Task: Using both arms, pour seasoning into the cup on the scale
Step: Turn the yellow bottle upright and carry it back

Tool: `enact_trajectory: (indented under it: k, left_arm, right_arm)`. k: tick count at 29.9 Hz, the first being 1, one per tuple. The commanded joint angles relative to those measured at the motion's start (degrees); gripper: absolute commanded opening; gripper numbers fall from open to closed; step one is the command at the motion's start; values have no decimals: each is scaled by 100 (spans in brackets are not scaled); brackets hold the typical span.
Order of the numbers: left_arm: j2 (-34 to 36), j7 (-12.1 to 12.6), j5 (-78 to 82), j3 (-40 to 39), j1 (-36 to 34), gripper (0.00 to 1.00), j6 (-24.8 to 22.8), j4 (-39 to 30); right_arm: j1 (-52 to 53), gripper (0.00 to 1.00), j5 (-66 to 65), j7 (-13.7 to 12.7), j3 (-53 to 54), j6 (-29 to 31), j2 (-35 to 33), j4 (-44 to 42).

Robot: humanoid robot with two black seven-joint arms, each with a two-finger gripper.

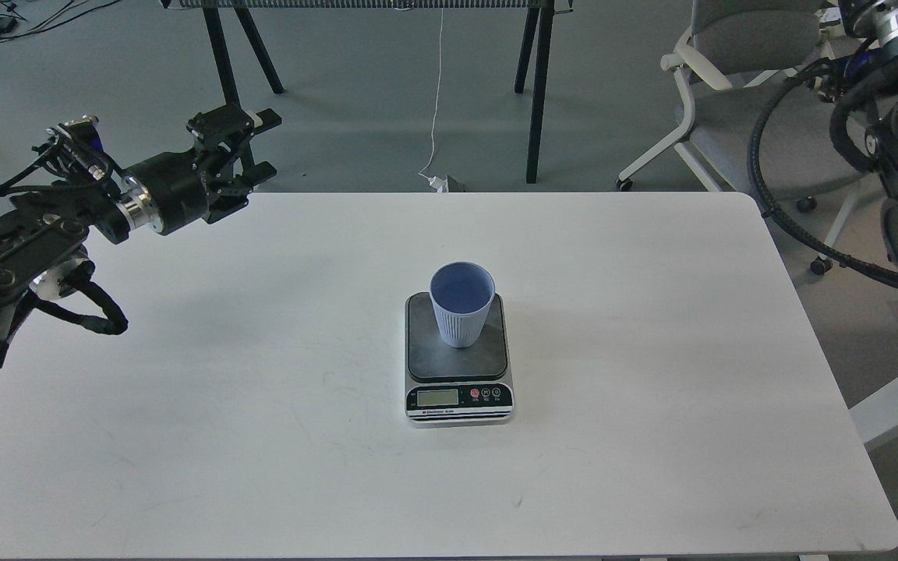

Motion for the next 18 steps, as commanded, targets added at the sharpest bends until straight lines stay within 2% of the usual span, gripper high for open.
enact_trajectory:
  k: [1, 8, 18]
  left_arm:
    - [0, 0, 2, 1, 2, 89, 0, 26]
    - [-17, 0, 28, 1, 11, 89, 0, 26]
    - [-8, 0, 28, 1, 29, 89, 0, 35]
  right_arm:
    - [-744, 2, 539, -156, 349, 89, 0, 285]
    - [-2177, 2, 602, -138, 499, 519, 201, 1033]
    - [-3189, 2, 584, -147, 394, 534, 448, 849]
